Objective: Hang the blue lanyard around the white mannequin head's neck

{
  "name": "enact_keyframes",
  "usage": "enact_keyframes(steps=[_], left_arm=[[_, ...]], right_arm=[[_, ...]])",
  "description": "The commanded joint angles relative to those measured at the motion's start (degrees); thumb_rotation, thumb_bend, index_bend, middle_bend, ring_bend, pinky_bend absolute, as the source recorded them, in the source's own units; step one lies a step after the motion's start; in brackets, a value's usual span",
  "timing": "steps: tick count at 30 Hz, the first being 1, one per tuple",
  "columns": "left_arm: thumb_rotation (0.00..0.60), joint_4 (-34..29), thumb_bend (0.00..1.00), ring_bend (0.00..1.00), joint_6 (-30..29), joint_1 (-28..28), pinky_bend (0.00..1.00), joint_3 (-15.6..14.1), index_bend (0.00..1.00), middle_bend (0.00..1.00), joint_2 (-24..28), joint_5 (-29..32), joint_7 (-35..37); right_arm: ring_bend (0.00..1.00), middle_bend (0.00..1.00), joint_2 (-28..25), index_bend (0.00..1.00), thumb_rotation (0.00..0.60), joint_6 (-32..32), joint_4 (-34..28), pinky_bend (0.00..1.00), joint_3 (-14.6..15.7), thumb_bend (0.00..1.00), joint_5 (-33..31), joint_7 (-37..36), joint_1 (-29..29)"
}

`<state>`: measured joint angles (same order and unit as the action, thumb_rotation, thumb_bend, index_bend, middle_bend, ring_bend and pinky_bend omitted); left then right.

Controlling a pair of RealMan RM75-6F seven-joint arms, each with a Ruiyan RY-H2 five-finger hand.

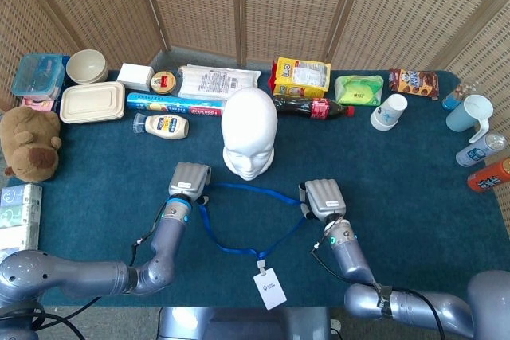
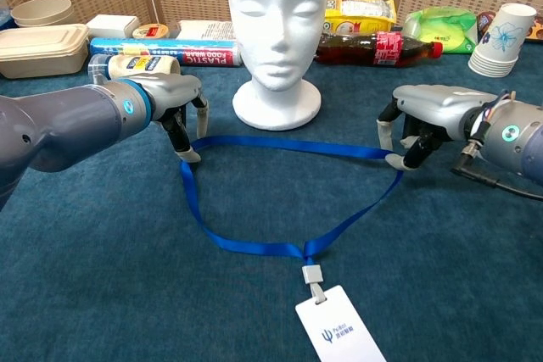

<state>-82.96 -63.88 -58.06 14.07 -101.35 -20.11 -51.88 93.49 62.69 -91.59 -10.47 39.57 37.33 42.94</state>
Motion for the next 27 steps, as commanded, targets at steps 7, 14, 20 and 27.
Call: enact_keyframes(steps=[7,14,20,27], left_arm=[[0.594,0.2,0.3,1.0,0.8,0.1,1.0,0.4,0.49,1.0,0.1,1.1,0.1],[0.597,0.0,0.36,1.0,1.5,0.1,1.0,0.8,0.5,1.0,0.5,2.3,0.2],[0.595,-0.3,0.4,1.0,2.5,-0.2,1.0,1.2,0.53,1.0,1.0,3.8,0.1],[0.594,-0.2,0.45,1.0,2.7,-0.6,1.0,1.1,0.55,1.0,0.9,4.8,0.0]], right_arm=[[1.0,1.0,-0.1,0.59,0.6,0.1,0.0,1.0,0.1,0.47,-0.1,-0.2,0.0],[1.0,1.0,-0.1,0.59,0.6,0.0,0.3,1.0,0.2,0.47,-0.4,-0.3,0.0],[1.0,1.0,-0.1,0.59,0.6,-0.2,0.5,1.0,0.1,0.47,-0.8,-0.4,0.1],[1.0,1.0,-0.1,0.59,0.6,-0.5,0.7,1.0,0.1,0.47,-1.4,-0.7,0.1]])
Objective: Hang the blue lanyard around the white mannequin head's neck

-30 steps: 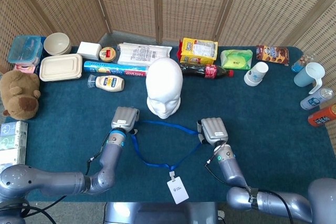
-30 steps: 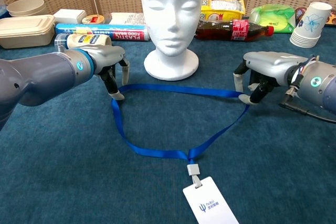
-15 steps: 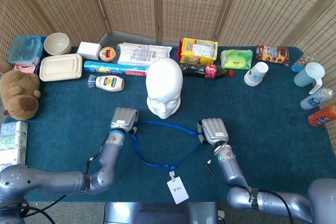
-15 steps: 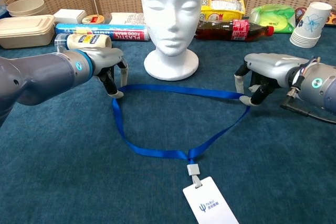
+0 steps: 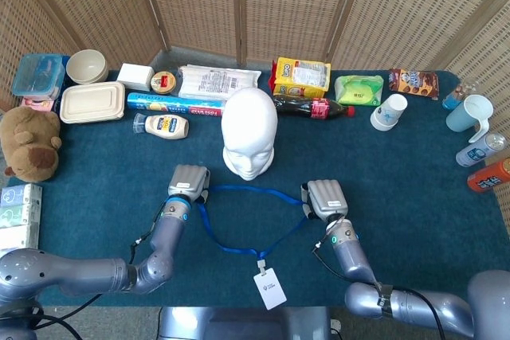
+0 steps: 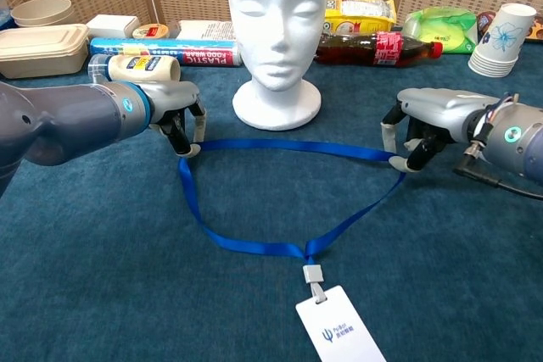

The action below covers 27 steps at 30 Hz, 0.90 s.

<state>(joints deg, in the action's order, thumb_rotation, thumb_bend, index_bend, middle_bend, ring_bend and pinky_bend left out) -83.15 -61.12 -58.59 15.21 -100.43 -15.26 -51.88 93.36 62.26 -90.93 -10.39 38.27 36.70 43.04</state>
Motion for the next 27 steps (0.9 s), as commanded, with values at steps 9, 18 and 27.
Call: enact_keyframes(steps=[9,18,27], left_arm=[[0.596,0.2,0.47,1.0,-0.2,-0.3,1.0,-0.5,0.56,1.0,0.0,0.3,-0.2],[0.593,-4.5,0.48,1.0,-2.5,2.6,1.0,-1.7,0.57,1.0,3.2,-5.2,4.1],[0.596,-12.6,0.48,1.0,-6.4,10.3,1.0,-4.4,0.57,1.0,9.8,-18.9,15.8]], right_arm=[[1.0,1.0,-0.1,0.59,0.6,-0.4,0.2,1.0,-0.1,0.47,0.0,-0.8,0.1],[1.0,1.0,-1.7,0.59,0.6,1.0,-3.5,1.0,-0.3,0.47,3.1,-2.7,-0.8],[1.0,1.0,-5.5,0.59,0.6,5.7,-13.0,1.0,-0.2,0.47,12.9,-5.1,-2.5]])
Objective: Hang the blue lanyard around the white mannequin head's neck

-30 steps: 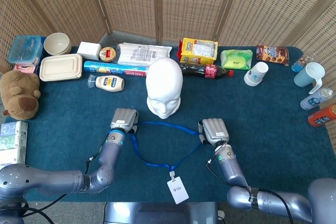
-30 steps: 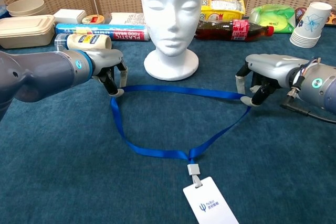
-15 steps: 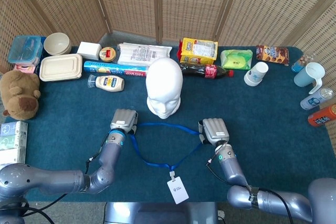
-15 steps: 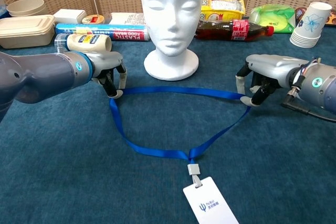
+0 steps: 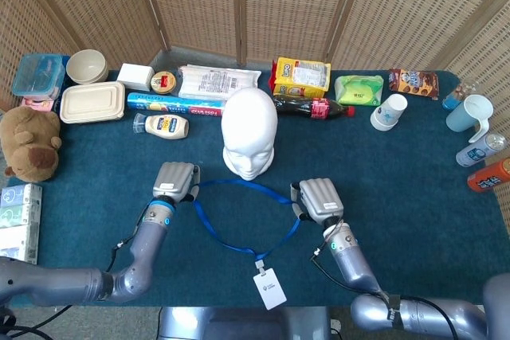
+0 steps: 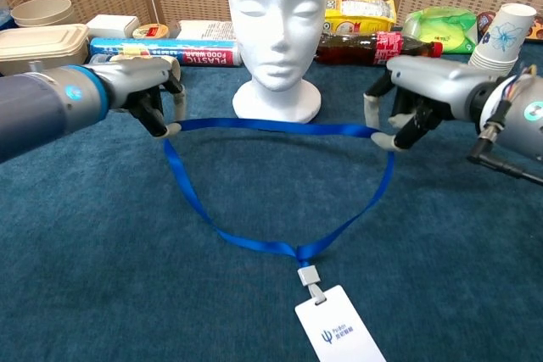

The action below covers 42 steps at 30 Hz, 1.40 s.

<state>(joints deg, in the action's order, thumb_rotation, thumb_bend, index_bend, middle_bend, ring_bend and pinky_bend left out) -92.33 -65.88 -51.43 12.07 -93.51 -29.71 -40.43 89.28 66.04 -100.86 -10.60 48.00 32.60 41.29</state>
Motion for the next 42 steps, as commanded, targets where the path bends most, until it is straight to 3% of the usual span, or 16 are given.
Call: enact_keyframes(steps=[1,11,19,32,35,42], left_arm=[[0.596,-4.4,0.48,1.0,-2.1,3.9,1.0,-1.4,0.57,1.0,3.6,-5.8,5.4],[0.591,-12.9,0.48,1.0,-7.5,10.2,1.0,-2.0,0.57,1.0,11.0,-18.9,14.6],[0.597,-19.8,0.48,1.0,-9.4,11.7,1.0,0.8,0.57,1.0,17.8,-25.8,17.3],[0.599,-26.4,0.48,1.0,-8.3,9.4,1.0,8.1,0.57,1.0,23.6,-23.9,17.2],[0.596,-26.5,0.48,1.0,-6.8,7.6,1.0,11.3,0.57,1.0,24.9,-20.8,17.4],[0.597,-24.2,0.48,1.0,-4.0,4.1,1.0,14.7,0.57,1.0,25.9,-14.3,17.1]], right_arm=[[1.0,1.0,-1.8,0.59,0.6,2.2,-4.1,1.0,-0.1,0.47,4.1,-1.2,-0.9],[1.0,1.0,-6.3,0.6,0.6,4.1,-14.2,1.0,-0.7,0.47,11.0,-2.5,-1.7],[1.0,1.0,-13.6,0.6,0.6,2.7,-22.0,1.0,-4.6,0.47,12.0,-7.0,-1.8],[1.0,1.0,-22.0,0.6,0.6,1.4,-26.7,1.0,-12.0,0.47,8.7,-12.3,-0.4],[1.0,1.0,-24.1,0.6,0.6,-0.5,-25.5,1.0,-15.1,0.47,5.1,-15.8,0.8],[1.0,1.0,-25.8,0.6,0.6,-4.3,-21.7,1.0,-17.9,0.47,-0.2,-20.6,3.4]])
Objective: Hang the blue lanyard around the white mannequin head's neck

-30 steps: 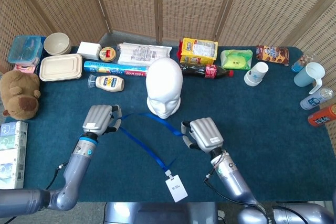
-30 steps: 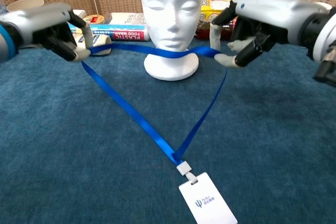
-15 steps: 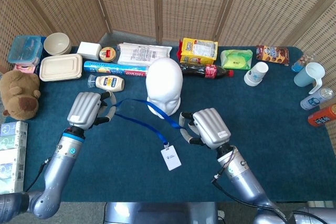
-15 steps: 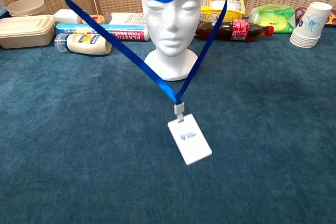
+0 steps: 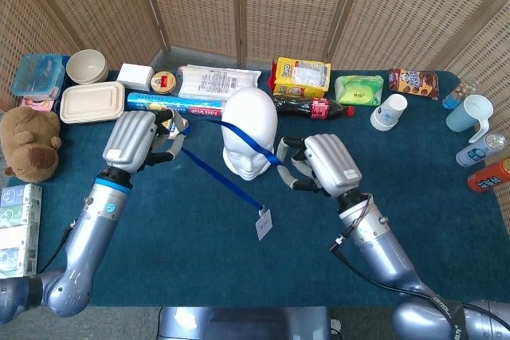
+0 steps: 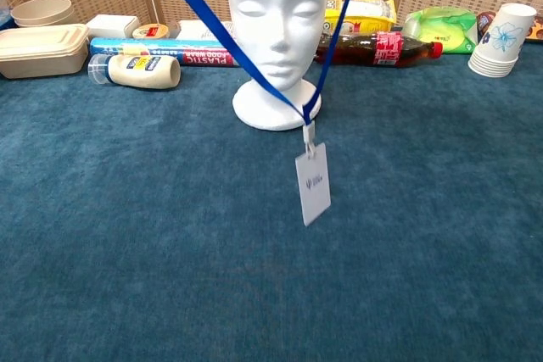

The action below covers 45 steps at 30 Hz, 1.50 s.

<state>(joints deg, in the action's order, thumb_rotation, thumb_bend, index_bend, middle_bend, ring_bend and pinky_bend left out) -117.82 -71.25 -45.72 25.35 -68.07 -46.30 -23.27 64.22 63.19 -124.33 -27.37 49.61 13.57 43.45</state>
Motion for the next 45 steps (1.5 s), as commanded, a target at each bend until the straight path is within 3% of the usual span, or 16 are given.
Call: enact_keyframes(steps=[1,8,24,34,45], left_arm=[[0.599,2.2,0.48,1.0,1.8,-2.3,1.0,1.9,0.57,1.0,0.4,3.3,-0.1],[0.599,7.3,0.48,1.0,3.2,-5.0,1.0,3.4,0.58,1.0,-0.9,6.5,1.1],[0.596,19.5,0.48,1.0,6.2,-10.3,1.0,3.4,0.58,1.0,-6.2,10.2,2.0],[0.599,28.4,0.48,1.0,7.5,-13.3,1.0,3.5,0.58,1.0,-10.9,11.7,2.8],[0.598,33.2,0.48,1.0,9.1,-14.4,1.0,2.4,0.58,1.0,-13.6,12.9,2.5]], right_arm=[[1.0,1.0,-0.8,0.6,0.6,-2.0,2.6,1.0,-1.4,0.47,-2.6,-2.1,1.7],[1.0,1.0,-1.3,0.6,0.6,-3.1,6.3,1.0,-2.1,0.47,-5.2,-4.0,3.6],[1.0,1.0,-1.8,0.6,0.6,-8.4,15.2,1.0,-3.4,0.47,-12.4,-5.4,9.7],[1.0,1.0,-0.5,0.61,0.6,-11.6,22.9,1.0,-2.0,0.47,-17.1,-4.0,14.1],[1.0,1.0,0.4,0.61,0.6,-12.7,26.7,1.0,0.3,0.47,-19.7,-2.1,16.3]])
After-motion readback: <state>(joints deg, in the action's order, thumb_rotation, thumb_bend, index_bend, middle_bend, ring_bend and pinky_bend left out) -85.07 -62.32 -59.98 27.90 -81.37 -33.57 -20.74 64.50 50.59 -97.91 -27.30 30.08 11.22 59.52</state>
